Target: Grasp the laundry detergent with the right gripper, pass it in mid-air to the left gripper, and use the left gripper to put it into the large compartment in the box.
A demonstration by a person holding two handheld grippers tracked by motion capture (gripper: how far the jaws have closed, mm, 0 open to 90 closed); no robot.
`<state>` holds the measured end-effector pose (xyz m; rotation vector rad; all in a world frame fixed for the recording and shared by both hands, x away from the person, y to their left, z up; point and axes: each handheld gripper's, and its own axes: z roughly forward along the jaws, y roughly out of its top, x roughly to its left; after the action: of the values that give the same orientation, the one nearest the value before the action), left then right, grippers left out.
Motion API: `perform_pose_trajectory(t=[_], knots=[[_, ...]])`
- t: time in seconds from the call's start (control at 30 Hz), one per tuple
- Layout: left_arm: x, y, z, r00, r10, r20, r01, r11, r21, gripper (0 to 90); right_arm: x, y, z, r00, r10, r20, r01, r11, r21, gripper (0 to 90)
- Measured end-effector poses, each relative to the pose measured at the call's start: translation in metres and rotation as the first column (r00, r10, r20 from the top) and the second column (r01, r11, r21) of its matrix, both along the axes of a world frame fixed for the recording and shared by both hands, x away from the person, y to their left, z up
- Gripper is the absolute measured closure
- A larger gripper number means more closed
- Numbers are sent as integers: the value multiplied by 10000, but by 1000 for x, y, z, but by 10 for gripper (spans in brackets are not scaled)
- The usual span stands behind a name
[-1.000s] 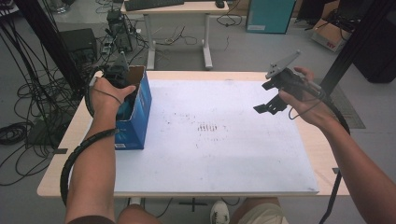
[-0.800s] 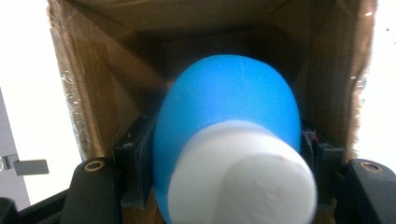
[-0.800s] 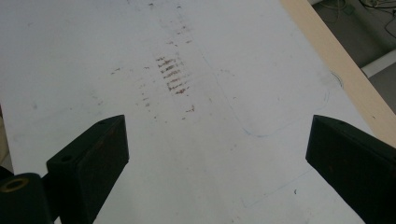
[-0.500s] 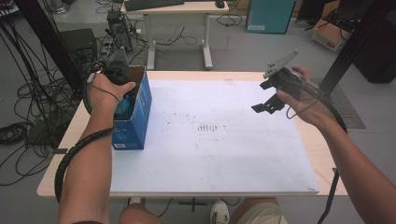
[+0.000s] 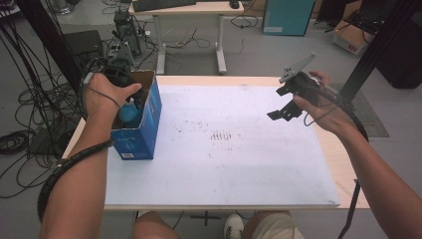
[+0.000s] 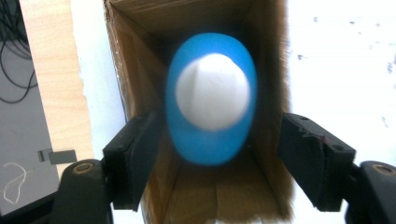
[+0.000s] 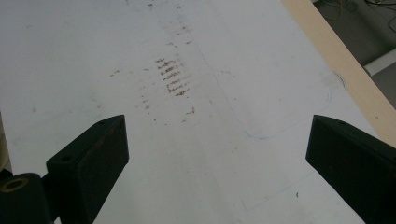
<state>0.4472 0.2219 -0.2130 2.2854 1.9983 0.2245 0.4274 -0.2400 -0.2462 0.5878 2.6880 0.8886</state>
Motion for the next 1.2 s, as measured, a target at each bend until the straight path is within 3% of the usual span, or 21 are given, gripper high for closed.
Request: perform_pose_trajectory(t=[0.13, 0.33, 0.53, 0.7, 0.97, 1.07, 1.2], knots=[[-8, -3, 15, 9994, -272, 197, 271, 9996, 57, 259, 3, -1, -2, 9999, -41, -102, 39, 9998, -201, 58], [-17, -18, 33, 9949, -923, 396, 934, 9953, -258, 211, 11, -3, -2, 9992, -313, -242, 303, 9988, -393, 58], [-19, -47, 33, 9869, -1595, 224, 1602, 9863, -393, 155, 27, -5, -3, 9987, -402, -327, 382, 9974, -610, 58], [-23, -75, 35, 9725, -2305, 338, 2316, 9722, -347, 136, 40, -10, -5, 9966, -647, -505, 604, 9948, -821, 59], [-30, -110, 39, 9493, -3103, 501, 3134, 9466, -757, 96, 55, -14, 2, 9934, -983, -594, 917, 9902, -1050, 59], [-31, -125, 36, 9347, -3515, 521, 3549, 9309, -863, 76, 63, -15, 5, 9913, -1160, -622, 1089, 9883, -1070, 58], [-30, -140, 30, 9215, -3851, 503, 3884, 9155, -1053, 73, 72, -16, 5, 9897, -1258, -680, 1176, 9866, -1131, 59]])
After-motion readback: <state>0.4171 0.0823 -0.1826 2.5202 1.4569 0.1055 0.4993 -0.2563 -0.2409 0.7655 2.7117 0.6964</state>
